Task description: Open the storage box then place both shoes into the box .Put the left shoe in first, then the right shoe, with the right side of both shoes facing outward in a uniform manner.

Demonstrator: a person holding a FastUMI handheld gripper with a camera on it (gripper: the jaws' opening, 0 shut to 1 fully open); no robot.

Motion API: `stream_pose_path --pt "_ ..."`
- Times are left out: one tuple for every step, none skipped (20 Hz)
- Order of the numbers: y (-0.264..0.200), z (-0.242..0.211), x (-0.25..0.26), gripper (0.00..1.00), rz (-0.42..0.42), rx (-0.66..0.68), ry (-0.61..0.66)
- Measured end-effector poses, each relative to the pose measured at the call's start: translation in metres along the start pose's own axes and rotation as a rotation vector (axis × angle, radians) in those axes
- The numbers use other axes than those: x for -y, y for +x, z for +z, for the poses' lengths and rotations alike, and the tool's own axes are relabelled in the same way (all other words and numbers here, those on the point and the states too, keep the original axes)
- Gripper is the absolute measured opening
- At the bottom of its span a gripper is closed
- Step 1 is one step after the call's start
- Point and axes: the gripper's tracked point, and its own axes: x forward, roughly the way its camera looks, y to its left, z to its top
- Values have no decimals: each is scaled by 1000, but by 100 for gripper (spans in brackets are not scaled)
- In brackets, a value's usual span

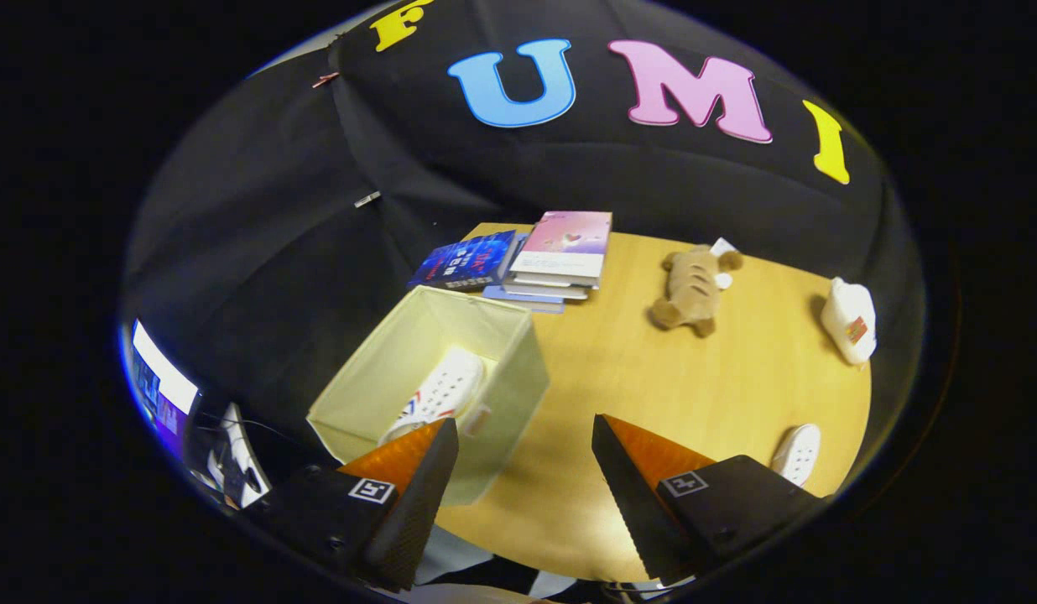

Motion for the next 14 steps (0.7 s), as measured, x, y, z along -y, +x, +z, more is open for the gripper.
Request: stream_pose_path --pt "-9 -6 20 99 -24 7 -21" --pt "-17 -12 38 99 -45 8 -33" --pt "-24 -19 57 99 -62 8 -40" --pt "-31 -26 76 98 -80 6 -42" --pt "-38 -34 97 99 -98 3 -43" --pt "-45 -44 117 99 -117 -2 -44" --pt "-51 -54 137 98 -140 -13 -46" --pt "-57 -66 158 98 -166 -26 -46" --pt "-61 -78 178 99 -192 -39 -42" --pt "-65 -90 200 99 -219 -52 -37" --pt "-70 -104 221 99 -249 -70 -27" --pt "-76 -117 241 99 -274 -91 -15" --pt "-80 -130 259 99 -301 -111 -2" --pt "-83 -141 275 99 -321 -128 11"
